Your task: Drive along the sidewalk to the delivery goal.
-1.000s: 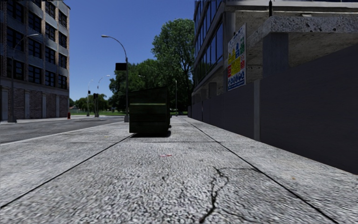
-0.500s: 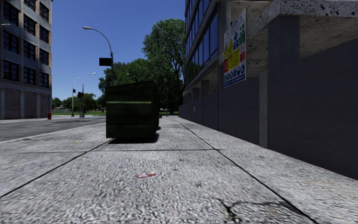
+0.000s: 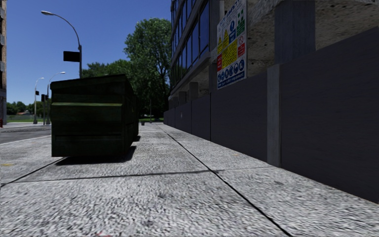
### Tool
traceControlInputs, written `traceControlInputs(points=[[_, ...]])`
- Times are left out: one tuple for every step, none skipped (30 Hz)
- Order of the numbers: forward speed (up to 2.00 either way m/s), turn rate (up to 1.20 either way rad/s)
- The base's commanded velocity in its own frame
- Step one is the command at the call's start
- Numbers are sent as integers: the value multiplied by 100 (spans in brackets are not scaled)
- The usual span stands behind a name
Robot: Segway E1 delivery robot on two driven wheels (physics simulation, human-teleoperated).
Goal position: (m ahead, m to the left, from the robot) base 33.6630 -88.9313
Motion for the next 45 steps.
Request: traceControlInputs(points=[[200,0],[200,0],[200,0],[200,0],[200,0],[200,0],[200,0],[200,0],[200,0],[200,0],[200,0],[200,0],[200,0],[200,0],[200,0],[200,0],[200,0],[200,0],[200,0],[200,0],[200,0],[200,0],[200,9],[200,25],[200,46],[200,62],[200,67],[200,67],[200,69],[200,32],[200,9],[200,1],[200,1],[200,0],[200,0],[200,0],[200,0],[200,0],[200,0],[200,0],[200,0],[200,16],[200,31],[200,31],[200,47]])
